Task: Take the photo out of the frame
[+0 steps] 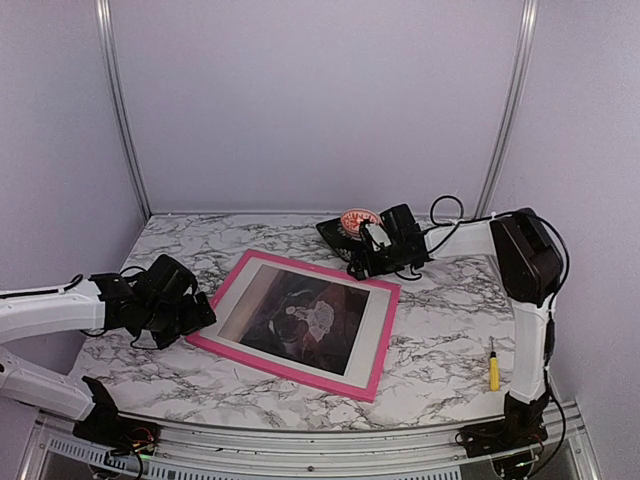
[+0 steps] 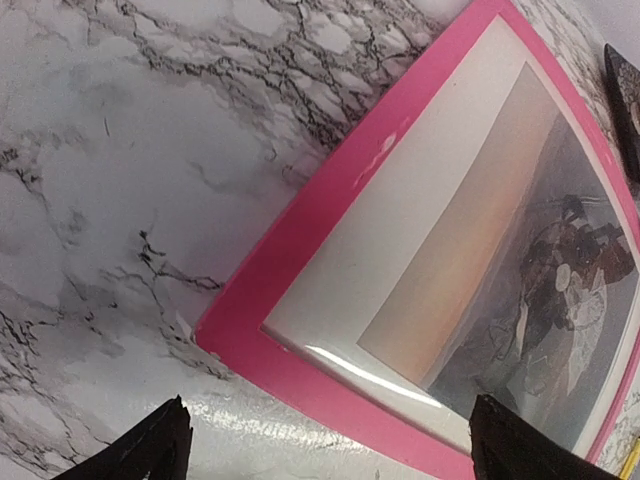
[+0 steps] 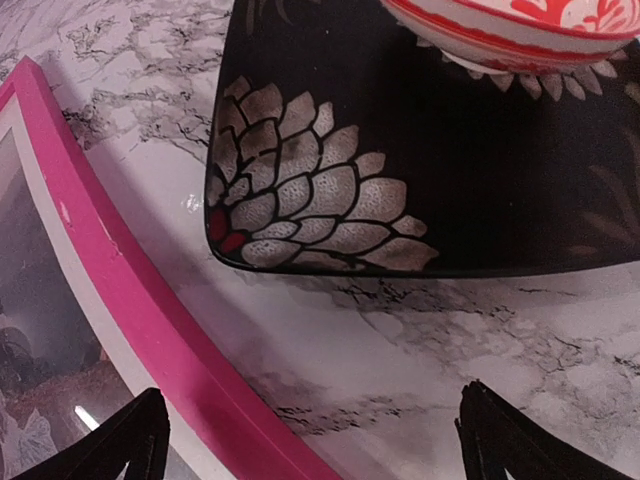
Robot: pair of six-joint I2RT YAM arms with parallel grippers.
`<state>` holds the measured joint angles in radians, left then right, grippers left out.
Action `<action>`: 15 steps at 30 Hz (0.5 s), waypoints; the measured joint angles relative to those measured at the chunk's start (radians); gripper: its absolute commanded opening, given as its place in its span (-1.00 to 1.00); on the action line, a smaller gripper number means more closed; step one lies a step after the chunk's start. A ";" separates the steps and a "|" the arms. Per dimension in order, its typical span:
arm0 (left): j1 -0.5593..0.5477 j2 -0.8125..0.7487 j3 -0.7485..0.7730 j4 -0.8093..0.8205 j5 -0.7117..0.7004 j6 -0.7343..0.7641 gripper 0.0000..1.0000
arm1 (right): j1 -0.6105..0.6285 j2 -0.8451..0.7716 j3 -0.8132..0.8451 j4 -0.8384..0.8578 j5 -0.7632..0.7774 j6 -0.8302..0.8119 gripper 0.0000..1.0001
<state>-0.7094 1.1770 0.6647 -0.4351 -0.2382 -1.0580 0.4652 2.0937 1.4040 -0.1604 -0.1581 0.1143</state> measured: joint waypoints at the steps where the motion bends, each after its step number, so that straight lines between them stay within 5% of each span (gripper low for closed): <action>1: -0.018 0.011 -0.009 0.001 0.005 -0.031 0.98 | -0.012 0.005 -0.001 -0.010 -0.018 -0.007 0.97; 15: -0.070 0.206 -0.026 0.137 0.028 -0.241 0.98 | -0.048 -0.065 -0.147 0.032 -0.148 -0.011 0.97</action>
<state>-0.7795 1.3827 0.6388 -0.2977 -0.2100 -1.2995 0.4168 2.0285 1.2572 -0.1284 -0.3065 0.1036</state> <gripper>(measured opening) 0.989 0.988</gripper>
